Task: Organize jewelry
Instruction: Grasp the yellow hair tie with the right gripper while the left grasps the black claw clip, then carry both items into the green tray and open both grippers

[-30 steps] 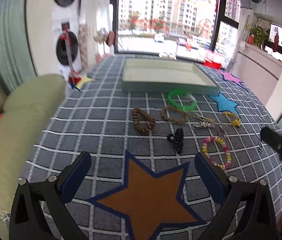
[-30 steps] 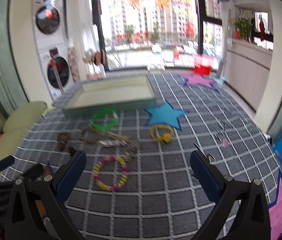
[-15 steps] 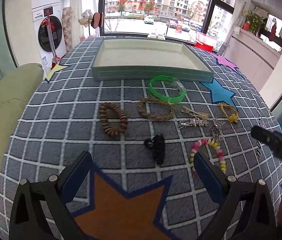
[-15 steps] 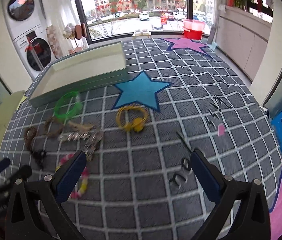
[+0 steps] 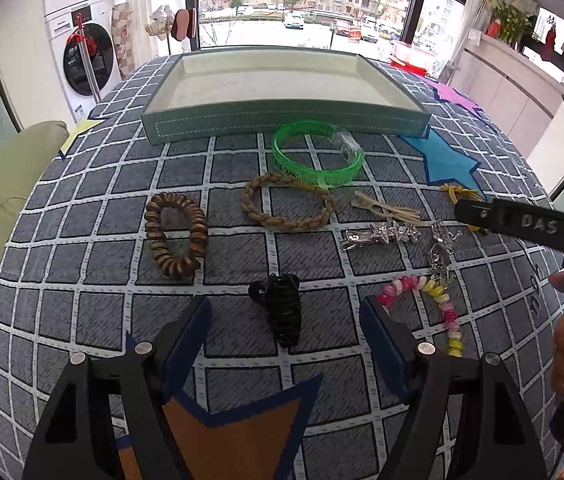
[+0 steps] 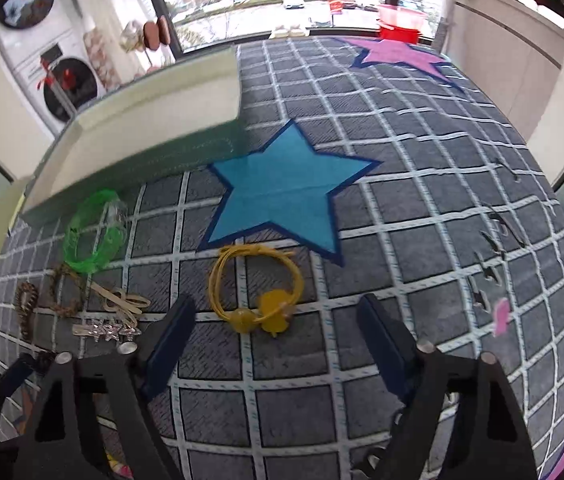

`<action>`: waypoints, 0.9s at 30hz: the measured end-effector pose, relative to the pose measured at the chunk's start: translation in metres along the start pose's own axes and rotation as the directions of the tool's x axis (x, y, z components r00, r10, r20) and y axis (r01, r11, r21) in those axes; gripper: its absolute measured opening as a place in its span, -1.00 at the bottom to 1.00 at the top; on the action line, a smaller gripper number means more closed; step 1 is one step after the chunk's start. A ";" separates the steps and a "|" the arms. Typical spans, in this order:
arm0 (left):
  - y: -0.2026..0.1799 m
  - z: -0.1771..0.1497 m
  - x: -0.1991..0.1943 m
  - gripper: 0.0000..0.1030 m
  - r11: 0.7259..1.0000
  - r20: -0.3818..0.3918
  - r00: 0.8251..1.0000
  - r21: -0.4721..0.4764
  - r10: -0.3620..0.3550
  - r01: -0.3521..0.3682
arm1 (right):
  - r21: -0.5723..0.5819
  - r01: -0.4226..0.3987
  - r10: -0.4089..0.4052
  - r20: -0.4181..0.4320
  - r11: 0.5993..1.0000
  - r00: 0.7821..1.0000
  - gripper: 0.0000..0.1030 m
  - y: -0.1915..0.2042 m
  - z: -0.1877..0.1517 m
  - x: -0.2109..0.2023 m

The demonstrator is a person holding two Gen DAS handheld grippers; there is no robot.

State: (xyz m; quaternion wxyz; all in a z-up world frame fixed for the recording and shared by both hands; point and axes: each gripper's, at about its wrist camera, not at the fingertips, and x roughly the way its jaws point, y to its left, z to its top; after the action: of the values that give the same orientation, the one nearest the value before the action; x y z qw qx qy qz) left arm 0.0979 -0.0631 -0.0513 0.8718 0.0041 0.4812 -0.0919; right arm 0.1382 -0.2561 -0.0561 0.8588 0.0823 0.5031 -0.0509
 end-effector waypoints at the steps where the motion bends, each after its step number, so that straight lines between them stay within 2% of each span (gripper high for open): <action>1: -0.001 0.001 0.000 0.60 1.000 0.007 1.000 0.006 0.009 -0.009 | -0.018 0.016 -0.016 0.000 1.000 1.000 0.55 0.003 0.000 0.001; 2: -0.002 0.001 0.000 0.49 1.000 0.011 1.000 0.013 0.013 -0.013 | -0.035 0.035 -0.035 0.004 0.999 0.999 0.47 0.006 -0.001 0.002; 3: -0.002 0.002 0.001 0.48 1.000 0.011 1.000 0.020 0.013 -0.013 | -0.053 0.058 -0.057 0.009 0.997 0.998 0.41 0.009 -0.002 0.002; 4: -0.002 0.002 0.001 0.43 1.000 0.012 1.000 0.019 0.011 -0.011 | -0.062 0.063 -0.063 0.014 0.996 0.998 0.23 0.011 -0.003 0.001; 5: -0.002 0.003 0.001 0.16 1.000 0.019 1.000 0.023 0.014 -0.014 | -0.065 0.057 -0.056 0.020 0.996 0.998 -0.03 0.011 -0.003 -0.001; 6: -0.003 0.003 0.001 -0.09 0.999 0.023 1.000 0.030 0.018 -0.019 | -0.066 0.061 -0.060 0.025 0.996 0.998 -0.18 0.012 -0.004 -0.002; 7: -0.004 0.004 0.001 -0.18 0.999 0.025 1.000 0.037 0.017 -0.018 | -0.065 0.059 -0.057 0.027 0.996 0.998 -0.43 0.012 -0.004 -0.004; 9: -0.002 0.005 0.000 -0.24 0.999 0.023 1.000 0.037 -0.013 0.012 | -0.062 0.049 -0.047 0.027 0.997 0.999 -0.61 0.012 -0.006 -0.005; 12: -0.001 0.005 -0.002 -0.24 0.998 0.023 0.998 0.032 -0.050 0.049 | -0.041 0.029 -0.027 0.028 0.999 0.999 -0.62 0.008 -0.007 -0.006; 19: 0.003 0.009 -0.029 -0.24 0.990 0.056 0.988 0.038 -0.141 0.139 | 0.079 -0.115 0.114 0.021 0.990 0.993 -0.62 -0.016 -0.009 -0.022; 27: 0.021 0.040 -0.064 -0.24 0.984 0.112 0.978 0.043 -0.176 0.172 | 0.089 -0.203 0.197 0.069 0.975 0.978 -0.62 -0.014 0.012 -0.052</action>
State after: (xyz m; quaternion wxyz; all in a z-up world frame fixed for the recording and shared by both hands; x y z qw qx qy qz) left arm 0.1019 -0.0367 0.0224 0.8864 -0.0288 0.4271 -0.1761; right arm 0.1206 -0.2719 -0.0062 0.8693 0.1718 0.4633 0.0095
